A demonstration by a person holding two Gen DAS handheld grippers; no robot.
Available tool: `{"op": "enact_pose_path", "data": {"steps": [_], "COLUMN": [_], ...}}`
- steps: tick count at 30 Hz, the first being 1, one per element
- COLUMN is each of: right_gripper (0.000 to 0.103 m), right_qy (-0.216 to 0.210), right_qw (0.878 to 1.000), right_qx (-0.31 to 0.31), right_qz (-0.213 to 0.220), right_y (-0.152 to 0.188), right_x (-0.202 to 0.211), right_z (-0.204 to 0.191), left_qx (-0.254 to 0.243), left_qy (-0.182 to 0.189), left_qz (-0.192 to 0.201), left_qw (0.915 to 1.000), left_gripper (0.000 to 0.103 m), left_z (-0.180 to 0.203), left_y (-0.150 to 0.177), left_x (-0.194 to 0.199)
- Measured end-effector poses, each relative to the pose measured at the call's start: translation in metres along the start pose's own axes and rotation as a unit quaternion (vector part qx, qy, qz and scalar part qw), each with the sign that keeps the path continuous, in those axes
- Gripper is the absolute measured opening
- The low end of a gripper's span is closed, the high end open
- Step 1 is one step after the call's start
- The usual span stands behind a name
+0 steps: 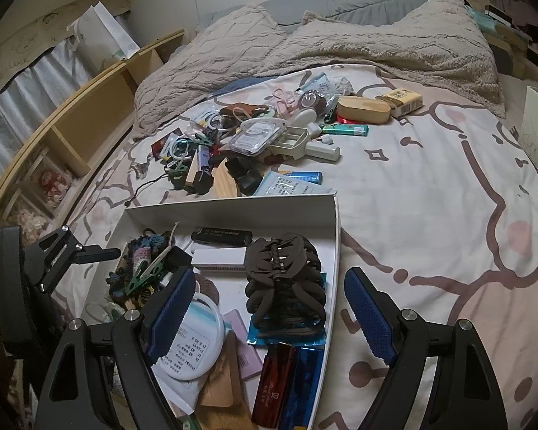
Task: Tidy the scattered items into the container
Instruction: 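Open the left gripper to release the gold lighter into the tray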
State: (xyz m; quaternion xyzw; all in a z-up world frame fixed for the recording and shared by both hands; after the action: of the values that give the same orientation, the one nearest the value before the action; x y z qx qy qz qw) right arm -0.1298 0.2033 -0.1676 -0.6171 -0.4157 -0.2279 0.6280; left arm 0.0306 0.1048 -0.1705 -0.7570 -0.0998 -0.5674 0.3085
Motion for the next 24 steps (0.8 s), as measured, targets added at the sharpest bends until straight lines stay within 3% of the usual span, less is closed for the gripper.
{"op": "enact_pose_path", "data": {"steps": [11,20,24], "right_gripper": [0.085,0.085,0.085], "right_qy": [0.003,0.032,0.037], "right_qw": [1.000,0.999,0.998], "right_qx": [0.019,0.033,0.038], "right_qz": [0.017,0.025,0.031], "right_y": [0.004,0.005,0.006], "right_x": [0.002,-0.005,-0.007], "right_z": [-0.009,-0.013,-0.015], "left_qx": [0.087,0.177,0.212], "left_qy": [0.012,0.018,0.019], "left_qz": [0.057,0.148,0.193], "left_qw": [0.9945,0.9729,0.9580], "left_gripper": [0.090,0.091,0.097], "left_z": [-0.022,-0.050,-0.060], "left_y": [0.005,0.010,0.017], "left_x": [0.013,0.034,0.043]}}
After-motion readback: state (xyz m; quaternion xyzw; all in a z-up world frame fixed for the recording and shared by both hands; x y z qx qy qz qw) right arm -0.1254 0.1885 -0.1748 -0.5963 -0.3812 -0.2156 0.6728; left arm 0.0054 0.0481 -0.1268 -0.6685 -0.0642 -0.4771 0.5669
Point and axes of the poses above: each gripper's, at about its wrist camera, not at the fingertips, and x roughly against the way its jaws point, z to its right, y to its underside, the point moved 2 cm from there along -x, roughly the way its jaws point, and after that the axes turned 15 degrees about y, right-handed, at the moved point
